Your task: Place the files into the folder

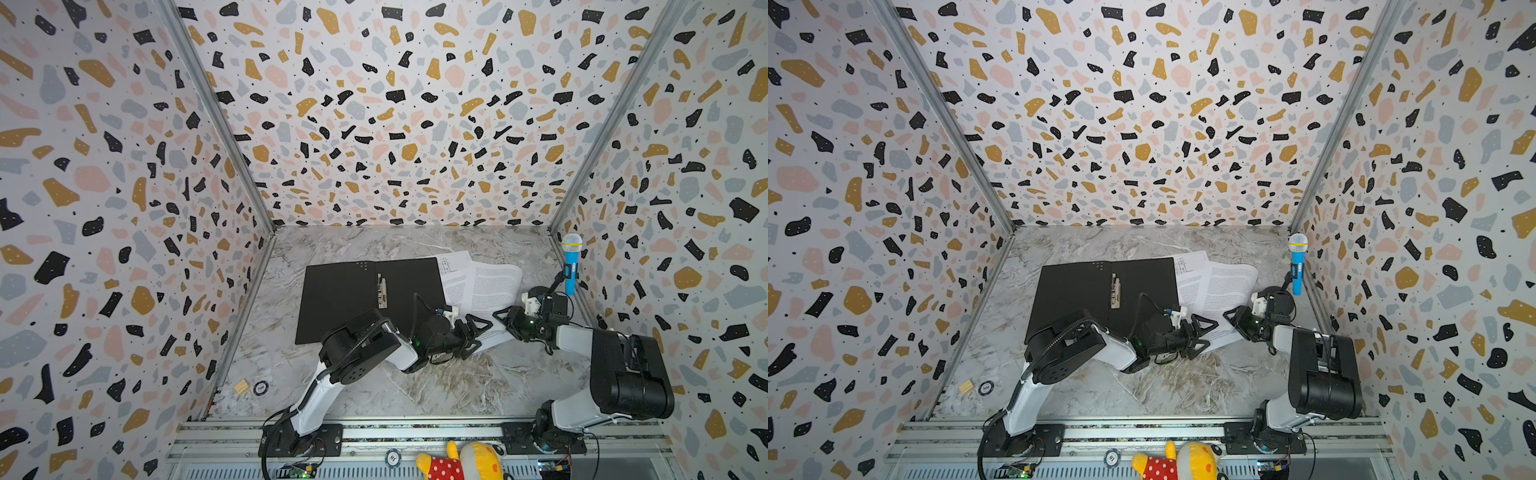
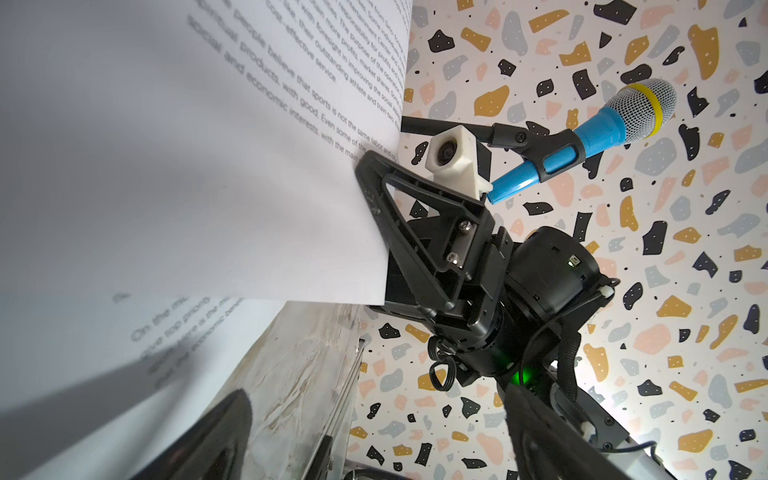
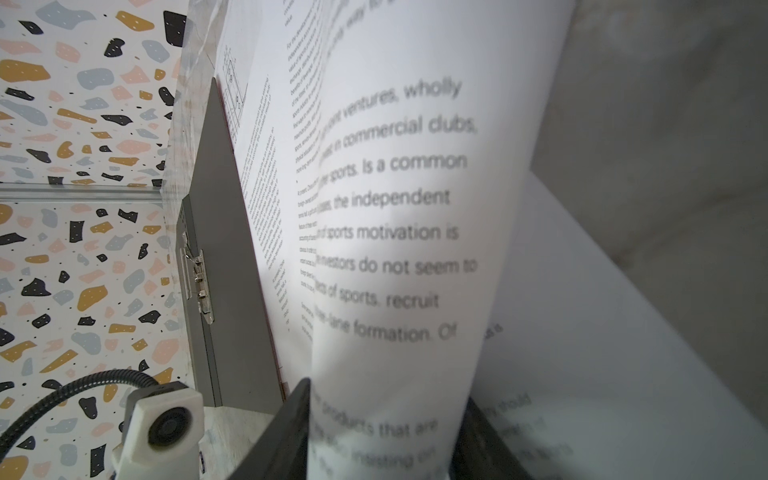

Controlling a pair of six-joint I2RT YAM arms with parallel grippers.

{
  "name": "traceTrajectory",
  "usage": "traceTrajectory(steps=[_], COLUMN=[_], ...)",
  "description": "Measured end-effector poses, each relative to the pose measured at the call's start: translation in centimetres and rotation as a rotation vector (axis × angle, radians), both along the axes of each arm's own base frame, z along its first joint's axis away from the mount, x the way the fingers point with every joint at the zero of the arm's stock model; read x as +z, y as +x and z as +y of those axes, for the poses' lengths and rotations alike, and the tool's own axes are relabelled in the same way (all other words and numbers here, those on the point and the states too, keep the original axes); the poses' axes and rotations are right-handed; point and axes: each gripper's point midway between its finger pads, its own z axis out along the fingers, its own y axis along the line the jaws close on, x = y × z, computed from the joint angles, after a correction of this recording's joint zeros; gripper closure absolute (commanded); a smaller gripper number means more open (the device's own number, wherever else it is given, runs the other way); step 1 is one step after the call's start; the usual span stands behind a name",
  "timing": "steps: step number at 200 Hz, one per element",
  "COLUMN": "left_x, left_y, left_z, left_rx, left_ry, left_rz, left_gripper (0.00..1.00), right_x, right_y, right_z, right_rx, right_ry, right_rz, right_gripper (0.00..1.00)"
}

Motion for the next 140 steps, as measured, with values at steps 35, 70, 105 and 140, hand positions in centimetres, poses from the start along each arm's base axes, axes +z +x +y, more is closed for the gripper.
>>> traceTrajectory(steps=[35, 70, 105, 140], left_x=[0.3, -0.7, -1.1, -1.2], left_y=[0.5, 0.7, 1.2, 2.2], left_z=[-0.7, -1.3, -1.4, -1.3], left_rx=[0.045, 0.082, 0.133, 0.192], left_ry=[-0.046, -0.066, -0.074, -0.091], left_rz=[0.034, 0.082, 0.105, 0.116], left_gripper=[0.10, 0.13, 0.15, 0.19], right_x=[0.0, 0.0, 0.0, 0.0], right_y=[0.0, 0.0, 0.0, 0.0], right_z=[0.0, 0.0, 0.0, 0.0], right_rx=[0.002, 0.007, 0.009, 0.010], right_ry=[-0.002, -0.006, -0.008, -0.009], right_rz=[-0.002, -0.006, -0.008, -0.009], right_gripper=[0.49, 0.49, 0.49, 0.49])
